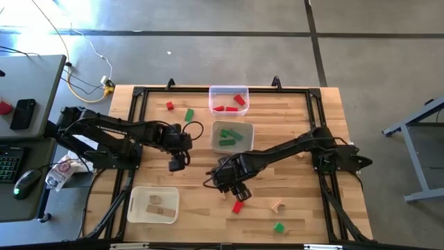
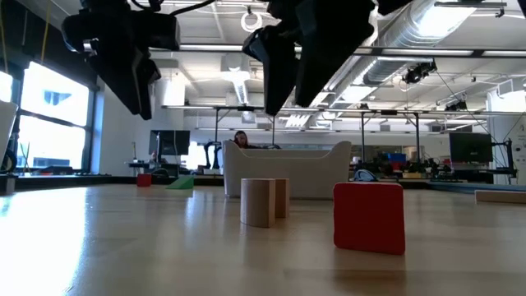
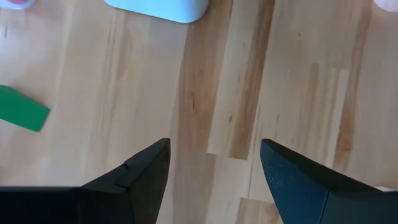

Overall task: Sort & place blocks by color
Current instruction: Put the brown half circle block into the bottom white bin

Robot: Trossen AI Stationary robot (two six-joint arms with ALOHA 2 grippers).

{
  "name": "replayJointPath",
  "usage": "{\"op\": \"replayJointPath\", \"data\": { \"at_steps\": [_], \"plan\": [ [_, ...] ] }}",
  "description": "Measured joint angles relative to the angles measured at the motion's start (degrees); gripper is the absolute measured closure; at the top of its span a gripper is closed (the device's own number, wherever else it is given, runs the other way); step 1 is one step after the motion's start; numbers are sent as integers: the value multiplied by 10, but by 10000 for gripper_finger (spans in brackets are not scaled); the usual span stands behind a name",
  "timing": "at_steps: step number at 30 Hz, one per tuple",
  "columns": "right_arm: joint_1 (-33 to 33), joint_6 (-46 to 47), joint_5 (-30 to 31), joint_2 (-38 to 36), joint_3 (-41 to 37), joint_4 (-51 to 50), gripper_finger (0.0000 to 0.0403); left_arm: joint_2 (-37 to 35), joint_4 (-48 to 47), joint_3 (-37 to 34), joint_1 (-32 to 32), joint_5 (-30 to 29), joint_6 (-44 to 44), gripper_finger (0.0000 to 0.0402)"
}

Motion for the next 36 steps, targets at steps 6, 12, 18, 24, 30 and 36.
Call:
{"op": "replayJointPath", "data": {
  "at_steps": [6,12,18,24,30,36],
  "plan": [
    [7,0,-5,25,0,20,179,0,1,0,-6,0,-14,167],
    [7,0,-16,54,0,49,179,0,2,0,-7,0,-17,167],
    [7,0,-16,78,0,58,179,0,2,0,-7,-1,-17,167],
    [6,1,-18,81,0,70,179,0,10,0,-7,-2,-17,167],
    [2,6,-16,90,0,72,179,1,12,0,-7,-2,-17,167],
    [2,7,-14,97,0,75,180,1,13,0,-7,-2,-17,167]
  ]
}}
